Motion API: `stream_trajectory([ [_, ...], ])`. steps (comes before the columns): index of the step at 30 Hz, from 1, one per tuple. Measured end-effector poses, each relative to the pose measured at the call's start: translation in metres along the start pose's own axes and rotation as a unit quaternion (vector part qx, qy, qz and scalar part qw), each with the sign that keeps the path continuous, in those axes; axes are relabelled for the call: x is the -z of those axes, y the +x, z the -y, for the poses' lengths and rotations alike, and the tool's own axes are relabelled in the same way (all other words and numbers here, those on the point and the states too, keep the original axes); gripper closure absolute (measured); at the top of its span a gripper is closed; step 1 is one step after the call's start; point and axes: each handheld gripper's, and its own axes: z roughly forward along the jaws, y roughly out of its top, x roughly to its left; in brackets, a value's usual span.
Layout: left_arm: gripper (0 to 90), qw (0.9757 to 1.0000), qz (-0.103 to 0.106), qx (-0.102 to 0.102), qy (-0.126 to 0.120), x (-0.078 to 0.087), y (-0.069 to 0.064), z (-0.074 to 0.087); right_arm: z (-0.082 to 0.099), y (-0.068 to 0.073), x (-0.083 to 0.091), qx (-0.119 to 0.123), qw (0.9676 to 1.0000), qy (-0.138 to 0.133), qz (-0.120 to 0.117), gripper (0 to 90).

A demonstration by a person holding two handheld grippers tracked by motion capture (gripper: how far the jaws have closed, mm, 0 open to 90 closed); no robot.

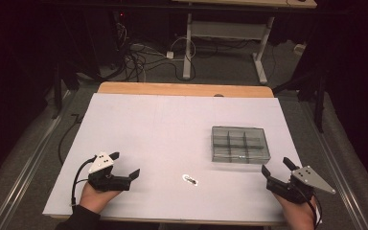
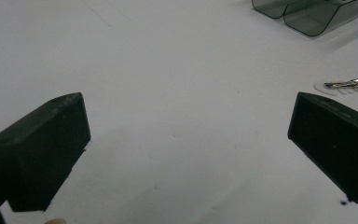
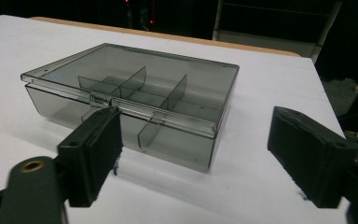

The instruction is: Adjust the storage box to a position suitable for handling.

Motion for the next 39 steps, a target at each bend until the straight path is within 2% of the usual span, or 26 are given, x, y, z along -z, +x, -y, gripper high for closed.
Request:
stream_trajectory([
  [1, 0.0, 1.0, -0.001, -0.002, 0.002, 0.0, 0.0, -0.001, 0.0, -0.001, 0.001, 0.0, 1.0, -0.001, 0.0, 25.1],
  [2, 0.0, 1.0, 0.0, -0.004, 0.002, 0.0, 0.0, -0.001, 0.0, -0.001, 0.001, 0.0, 1.0, -0.001, 0.0, 25.1],
  [3, 0.0, 1.0, 0.001, -0.004, 0.002, 0.0, 0.0, -0.001, 0.0, -0.001, 0.002, -0.003, 1.0, -0.001, -0.001, 29.4],
  [4, 0.0, 1.0, 0.002, -0.002, 0.002, 0.0, 0.0, -0.001, 0.0, -0.001, 0.002, -0.003, 1.0, -0.001, -0.001, 29.4],
  [8, 0.0, 1.0, 0.003, 0.0, -0.002, 0.001, 0.0, -0.001, 0.0, -0.002, 0.003, -0.011, 0.9999, 0.002, -0.003, 39.3],
  [11, 0.0, 1.0, 0.003, 0.004, -0.007, 0.001, 0.001, 0.0, 0.0, -0.002, 0.003, -0.007, 0.9999, 0.007, -0.001, 48.9],
  [14, 0.0, 0.9999, 0.006, 0.009, -0.002, 0.0, 0.003, 0.001, 0.0, -0.003, 0.003, -0.016, 0.9998, 0.011, -0.001, 59.3],
  [15, 0.0, 0.9999, 0.006, 0.009, -0.001, 0.0, 0.003, 0.001, -0.001, -0.003, 0.003, -0.02, 0.9997, 0.011, -0.007, 65.9],
  [16, 0.0, 0.9999, 0.007, 0.009, -0.001, 0.0, 0.003, 0.001, -0.001, -0.003, 0.003, -0.02, 0.9997, 0.011, -0.007, 65.9],
  [19, 0.0, 0.9999, 0.01, 0.006, -0.002, 0.0, 0.002, 0.001, 0.0, -0.001, 0.002, -0.014, 0.9996, 0.017, -0.017, 77.0],
  [20, 0.0, 0.9999, 0.011, 0.004, -0.003, 0.0, 0.002, 0.001, 0.0, -0.001, 0.002, -0.014, 0.9996, 0.017, -0.017, 77.0],
  [25, 0.0, 0.9998, 0.015, 0.002, -0.009, 0.001, 0.001, 0.001, 0.0, -0.001, 0.003, -0.011, 0.9997, 0.018, -0.013, 90.0],
  [30, 0.0, 0.9997, 0.021, 0.0, -0.015, 0.001, 0.001, 0.001, -0.001, -0.003, 0.007, -0.01, 0.9998, 0.015, -0.007, 90.0],
  [39, 0.0, 0.9997, 0.023, -0.004, -0.012, 0.0, -0.001, 0.0, -0.005, -0.013, 0.0, -0.03, 0.9993, 0.019, 0.013, 90.0],
])
